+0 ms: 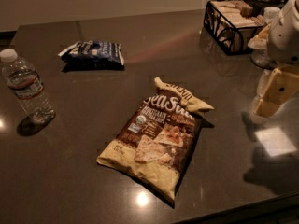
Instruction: Pick water bottle
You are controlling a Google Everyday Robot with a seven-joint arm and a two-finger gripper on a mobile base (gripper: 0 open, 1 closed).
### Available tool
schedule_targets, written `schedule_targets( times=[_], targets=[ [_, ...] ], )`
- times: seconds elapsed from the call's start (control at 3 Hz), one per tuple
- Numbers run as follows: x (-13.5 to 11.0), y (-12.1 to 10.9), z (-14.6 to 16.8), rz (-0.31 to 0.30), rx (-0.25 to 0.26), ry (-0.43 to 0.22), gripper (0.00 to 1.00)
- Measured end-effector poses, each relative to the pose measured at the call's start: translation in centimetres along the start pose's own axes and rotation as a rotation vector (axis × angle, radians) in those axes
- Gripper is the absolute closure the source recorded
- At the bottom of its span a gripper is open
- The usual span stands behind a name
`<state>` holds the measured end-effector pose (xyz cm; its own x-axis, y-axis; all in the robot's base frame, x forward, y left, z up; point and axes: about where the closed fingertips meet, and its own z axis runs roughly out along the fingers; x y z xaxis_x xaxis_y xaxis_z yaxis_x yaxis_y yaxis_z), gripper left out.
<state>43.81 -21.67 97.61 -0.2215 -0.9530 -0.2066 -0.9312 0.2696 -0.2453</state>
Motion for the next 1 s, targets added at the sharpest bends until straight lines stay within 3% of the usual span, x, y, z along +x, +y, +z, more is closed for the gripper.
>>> schedule_targets(
  times=[0.33,0.67,1.0],
  targets=[
    [0.0,0.0,0.0,0.0,0.0,0.0,0.0],
    [-2.4,-0.9,0.1,-0.025,-0.018,-0.063,0.0],
    [-7.9,-2.5,0.7,-0.08,-0.041,-0.203,0.0]
  ],
)
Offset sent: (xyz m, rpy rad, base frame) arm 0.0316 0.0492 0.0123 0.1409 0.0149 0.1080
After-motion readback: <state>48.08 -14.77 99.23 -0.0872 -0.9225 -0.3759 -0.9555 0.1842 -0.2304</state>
